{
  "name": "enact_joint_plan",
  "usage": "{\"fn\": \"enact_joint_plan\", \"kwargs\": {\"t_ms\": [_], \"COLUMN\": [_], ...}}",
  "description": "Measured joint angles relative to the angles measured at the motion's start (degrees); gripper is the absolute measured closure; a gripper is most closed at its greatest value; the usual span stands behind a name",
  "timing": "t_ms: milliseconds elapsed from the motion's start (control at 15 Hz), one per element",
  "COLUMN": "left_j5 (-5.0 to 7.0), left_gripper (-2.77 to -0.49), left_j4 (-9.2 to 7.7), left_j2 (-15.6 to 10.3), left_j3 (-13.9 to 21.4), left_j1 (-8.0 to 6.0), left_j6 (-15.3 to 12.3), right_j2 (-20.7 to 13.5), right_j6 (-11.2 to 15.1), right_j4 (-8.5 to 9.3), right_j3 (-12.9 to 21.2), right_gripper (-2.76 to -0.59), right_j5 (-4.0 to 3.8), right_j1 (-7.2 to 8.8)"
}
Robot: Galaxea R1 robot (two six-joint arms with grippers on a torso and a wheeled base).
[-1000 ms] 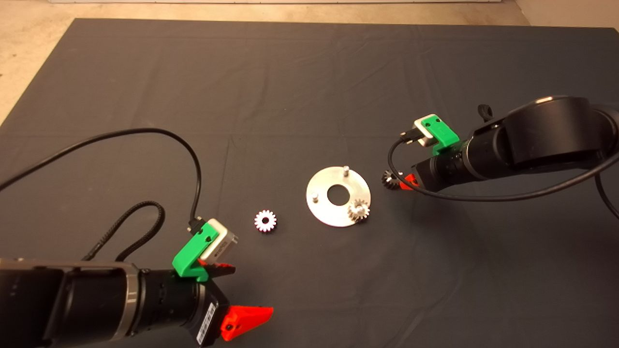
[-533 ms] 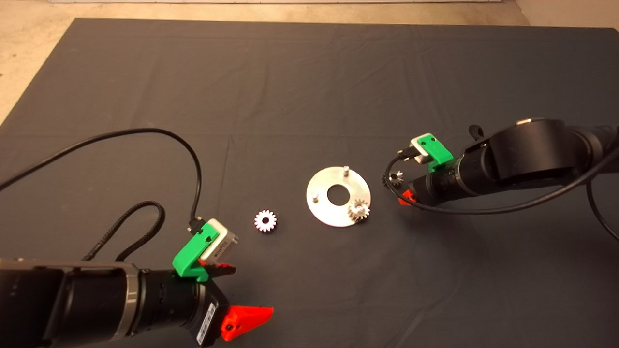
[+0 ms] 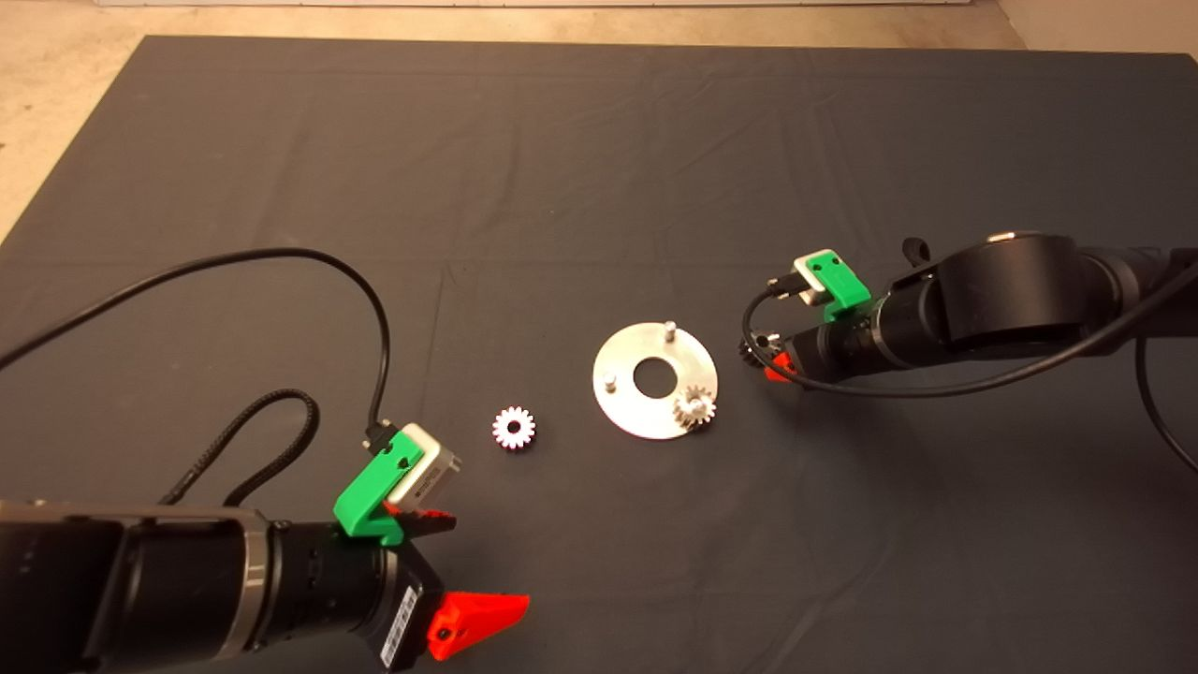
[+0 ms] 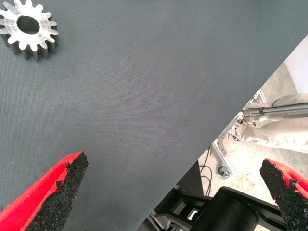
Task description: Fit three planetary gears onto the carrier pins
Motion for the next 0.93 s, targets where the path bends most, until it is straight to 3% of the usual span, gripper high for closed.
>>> {"fn": "enact_joint_plan", "kwargs": {"t_ms": [133, 933], "left_j5": [0.00, 0.00], "left_gripper": [-2.62, -2.62], "left_j4": [0.00, 0.04], "left_j2": [0.01, 0.00], "left_j3": [0.00, 0.00], "left_j1": [0.00, -0.17], "left_j6": [0.00, 0.00], "right_j2": [0.09, 2.15], "right_j6": [0.00, 0.00], "right_j4": [-0.01, -0.21], "right_j3": [-0.27, -3.19], "right_gripper": [-2.18, -1.96], "right_j5": [1.50, 1.73], "right_j1": [-0.02, -0.62]}}
